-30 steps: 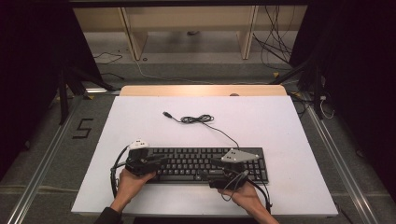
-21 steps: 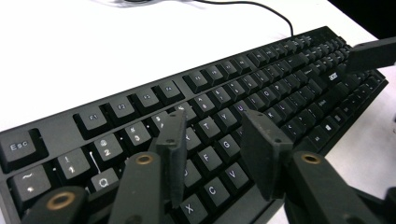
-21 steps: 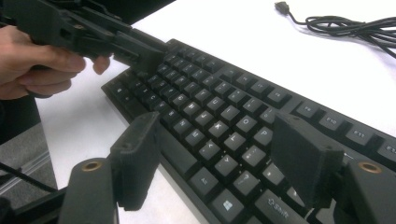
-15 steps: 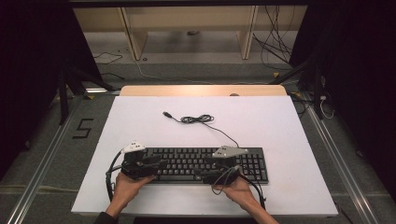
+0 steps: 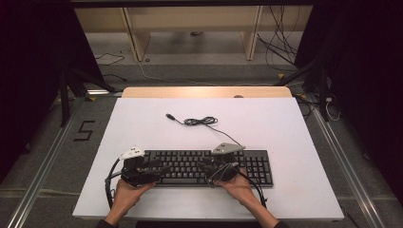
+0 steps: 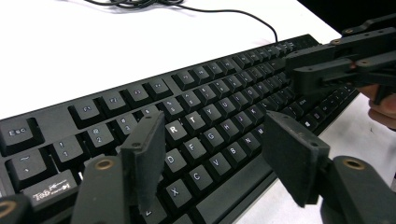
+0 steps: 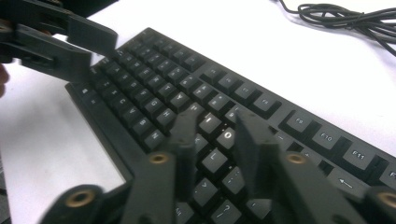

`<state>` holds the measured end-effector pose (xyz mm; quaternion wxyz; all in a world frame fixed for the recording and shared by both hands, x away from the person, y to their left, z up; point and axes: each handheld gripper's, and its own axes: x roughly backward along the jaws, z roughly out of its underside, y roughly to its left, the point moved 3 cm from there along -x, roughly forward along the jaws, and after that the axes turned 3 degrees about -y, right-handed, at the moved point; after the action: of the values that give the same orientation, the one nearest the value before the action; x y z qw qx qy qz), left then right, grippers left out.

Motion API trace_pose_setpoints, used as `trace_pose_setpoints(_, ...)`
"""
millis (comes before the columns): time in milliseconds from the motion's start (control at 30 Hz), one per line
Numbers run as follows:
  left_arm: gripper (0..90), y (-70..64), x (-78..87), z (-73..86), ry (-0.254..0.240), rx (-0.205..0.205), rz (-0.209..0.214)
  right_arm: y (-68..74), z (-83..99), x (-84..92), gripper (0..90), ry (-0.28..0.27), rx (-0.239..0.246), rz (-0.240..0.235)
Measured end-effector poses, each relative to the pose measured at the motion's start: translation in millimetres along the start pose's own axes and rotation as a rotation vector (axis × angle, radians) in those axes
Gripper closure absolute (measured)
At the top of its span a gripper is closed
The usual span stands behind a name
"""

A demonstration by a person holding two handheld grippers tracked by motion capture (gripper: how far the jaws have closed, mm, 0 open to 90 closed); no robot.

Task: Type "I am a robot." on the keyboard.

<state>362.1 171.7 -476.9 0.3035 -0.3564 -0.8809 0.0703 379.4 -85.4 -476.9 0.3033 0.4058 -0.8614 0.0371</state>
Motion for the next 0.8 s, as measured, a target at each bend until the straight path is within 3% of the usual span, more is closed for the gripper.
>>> trace_pose_setpoints(167,36.1,-1.2,4.0,0.4,-0.026,-0.001,0.005,-2.7,-1.3,-6.2,82.8,0.015,0.006,0.012)
trace_pose_setpoints(367,32.6,-0.6,7.2,4.3,-0.033,-0.005,-0.002,-3.5,-2.4,-16.5,88.9,0.036,0.009,0.025)
trace_pose_setpoints(800,29.5,-4.8,14.4,7.3,-0.069,-0.030,0.000,-5.9,-2.5,-33.7,90.0,0.081,0.004,0.058)
